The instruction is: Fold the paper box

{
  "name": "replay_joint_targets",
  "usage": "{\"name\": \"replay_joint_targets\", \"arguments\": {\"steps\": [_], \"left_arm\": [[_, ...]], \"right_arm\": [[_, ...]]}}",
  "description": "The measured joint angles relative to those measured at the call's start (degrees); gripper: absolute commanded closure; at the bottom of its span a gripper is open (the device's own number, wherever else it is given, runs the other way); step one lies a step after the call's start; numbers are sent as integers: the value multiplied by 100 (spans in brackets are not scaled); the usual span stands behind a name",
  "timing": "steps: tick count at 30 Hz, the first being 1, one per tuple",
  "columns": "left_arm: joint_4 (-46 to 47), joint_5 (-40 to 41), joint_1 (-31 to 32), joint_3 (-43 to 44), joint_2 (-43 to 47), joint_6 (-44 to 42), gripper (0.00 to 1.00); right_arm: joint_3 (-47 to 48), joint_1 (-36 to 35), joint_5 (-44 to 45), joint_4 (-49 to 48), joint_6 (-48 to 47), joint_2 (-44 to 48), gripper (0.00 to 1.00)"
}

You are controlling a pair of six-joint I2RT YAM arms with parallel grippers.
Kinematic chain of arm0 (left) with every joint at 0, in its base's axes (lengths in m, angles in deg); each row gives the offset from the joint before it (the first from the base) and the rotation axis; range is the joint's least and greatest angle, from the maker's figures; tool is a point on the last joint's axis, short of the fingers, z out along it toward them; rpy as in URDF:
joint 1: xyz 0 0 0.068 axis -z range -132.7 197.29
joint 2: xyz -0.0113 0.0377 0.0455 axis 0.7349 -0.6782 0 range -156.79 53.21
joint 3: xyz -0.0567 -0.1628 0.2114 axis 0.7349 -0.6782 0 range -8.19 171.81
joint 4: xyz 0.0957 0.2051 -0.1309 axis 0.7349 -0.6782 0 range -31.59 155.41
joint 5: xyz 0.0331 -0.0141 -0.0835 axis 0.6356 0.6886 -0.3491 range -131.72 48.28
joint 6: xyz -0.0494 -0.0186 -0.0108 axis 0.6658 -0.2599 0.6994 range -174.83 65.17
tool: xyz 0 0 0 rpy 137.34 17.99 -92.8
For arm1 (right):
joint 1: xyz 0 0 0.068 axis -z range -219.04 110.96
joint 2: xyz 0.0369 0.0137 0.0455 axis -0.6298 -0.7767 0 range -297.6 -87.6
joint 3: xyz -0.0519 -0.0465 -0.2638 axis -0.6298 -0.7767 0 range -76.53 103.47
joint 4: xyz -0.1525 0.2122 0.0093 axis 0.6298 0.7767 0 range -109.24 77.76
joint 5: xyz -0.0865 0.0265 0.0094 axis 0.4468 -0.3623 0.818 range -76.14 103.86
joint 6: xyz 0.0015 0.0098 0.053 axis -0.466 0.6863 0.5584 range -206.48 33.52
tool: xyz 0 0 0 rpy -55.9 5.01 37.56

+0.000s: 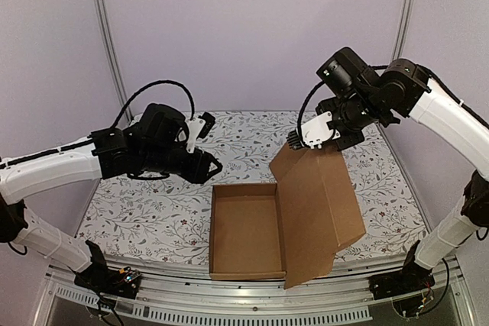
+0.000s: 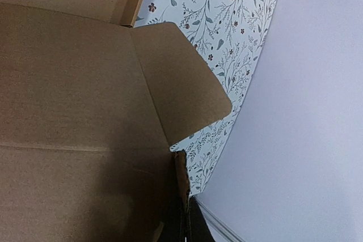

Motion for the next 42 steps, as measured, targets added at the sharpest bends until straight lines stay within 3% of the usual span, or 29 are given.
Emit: {"name": "replay_joint_targets", "arguments": {"steps": [8,12,17,22,25,33,42], "left_arm": [[219,-46,-2,-72,-339,-13,51],[245,39,-28,-72,-542,-74,50],[313,192,-61,-72,-745,-155,48],[404,354,-103,-70,-1045,-269,43],[457,428,-120,-70,-1222,-424,40],[507,417,-234,125,-1836,-1217,40],[485,278,-337,562,-2861,-1969,44]], "right_arm": [[564,0,111,-590,-885,-922,100],[748,0,238,-992,-1137,-1285,84],[874,0,332,-1471,-1222,-1429,55],[1021,0,385,-1814,-1093,-1436,38],[1029,0,337,-1906,-769,-1390,31],[566,-17,28,-2103,887,-476,25],[-1467,-70,-697,-2848,2846,1436,19]]}}
